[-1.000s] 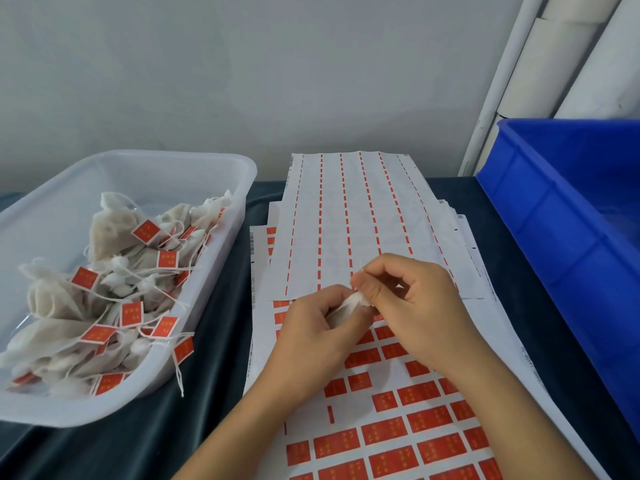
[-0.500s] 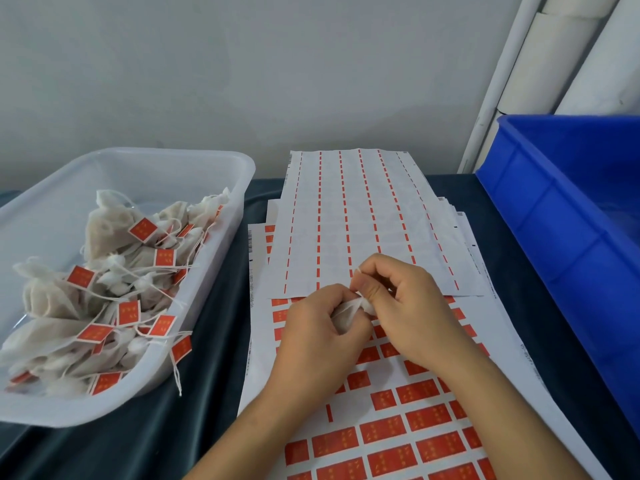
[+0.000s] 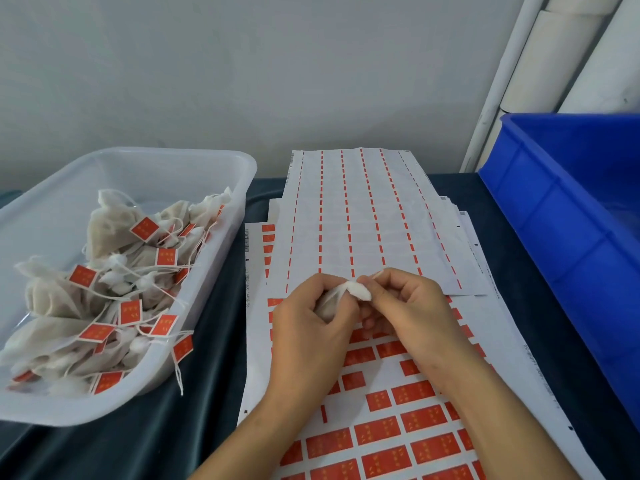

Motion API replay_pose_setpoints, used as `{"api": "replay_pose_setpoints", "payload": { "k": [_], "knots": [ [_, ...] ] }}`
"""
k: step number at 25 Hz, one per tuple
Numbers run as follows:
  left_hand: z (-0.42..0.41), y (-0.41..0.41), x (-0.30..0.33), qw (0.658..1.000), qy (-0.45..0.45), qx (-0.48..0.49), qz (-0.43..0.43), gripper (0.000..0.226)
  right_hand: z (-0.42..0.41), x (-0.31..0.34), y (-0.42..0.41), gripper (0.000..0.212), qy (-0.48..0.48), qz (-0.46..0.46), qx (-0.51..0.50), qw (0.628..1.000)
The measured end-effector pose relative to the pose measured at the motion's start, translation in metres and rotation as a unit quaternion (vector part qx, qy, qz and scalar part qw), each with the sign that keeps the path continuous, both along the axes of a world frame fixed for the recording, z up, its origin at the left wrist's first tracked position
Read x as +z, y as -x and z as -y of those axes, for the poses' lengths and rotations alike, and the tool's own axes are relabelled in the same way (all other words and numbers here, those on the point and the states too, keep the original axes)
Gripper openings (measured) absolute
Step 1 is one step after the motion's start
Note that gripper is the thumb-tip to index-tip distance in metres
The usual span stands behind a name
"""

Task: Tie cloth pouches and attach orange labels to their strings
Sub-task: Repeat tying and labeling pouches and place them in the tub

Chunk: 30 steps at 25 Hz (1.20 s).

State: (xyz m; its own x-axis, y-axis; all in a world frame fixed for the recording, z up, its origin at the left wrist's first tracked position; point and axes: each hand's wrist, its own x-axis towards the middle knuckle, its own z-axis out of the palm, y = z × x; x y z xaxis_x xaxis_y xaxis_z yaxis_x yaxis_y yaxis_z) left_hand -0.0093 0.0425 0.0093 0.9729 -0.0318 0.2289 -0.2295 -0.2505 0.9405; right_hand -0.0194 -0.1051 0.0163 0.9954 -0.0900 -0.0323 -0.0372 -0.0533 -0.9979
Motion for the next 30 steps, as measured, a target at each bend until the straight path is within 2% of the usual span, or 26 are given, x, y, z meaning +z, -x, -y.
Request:
{"api": "replay_pose_setpoints", "payload": {
  "k": [4,11,15,17,20,23,25,30],
  "knots": [
    [-0.002,-0.003,0.001,0.997,0.051,-0.009,-0.059,0.007,-0.003,-0.002,0.003,0.015,0.012,0.024,0.0,1.0],
    [-0.002,-0.009,-0.001,0.991,0.067,-0.029,-0.113,0.013,-0.003,-0.002,0.003,0.016,0.069,0.037,-0.003,0.997],
    [-0.001,-0.011,-0.002,0.99,0.056,-0.025,-0.125,0.017,-0.003,-0.008,-0.001,0.01,0.123,0.054,-0.037,0.99],
    [-0.002,-0.011,-0.003,0.99,0.053,-0.024,-0.131,0.019,-0.004,-0.012,-0.003,0.007,0.154,0.076,-0.069,0.983],
    [-0.002,-0.011,-0.005,0.99,0.046,-0.025,-0.133,0.021,-0.002,-0.01,-0.001,0.004,0.148,0.143,-0.112,0.972],
    [-0.002,-0.011,-0.006,0.992,0.033,-0.035,-0.12,0.02,-0.002,-0.006,0.003,0.016,0.193,0.202,-0.072,0.957],
    [-0.003,-0.012,-0.007,0.992,0.026,-0.049,-0.112,0.018,-0.004,-0.006,0.004,0.01,0.209,0.2,-0.048,0.956],
    [-0.005,-0.013,-0.002,0.986,0.024,-0.099,-0.135,0.026,-0.003,-0.004,0.002,0.005,0.188,0.171,-0.072,0.964]
  ]
}}
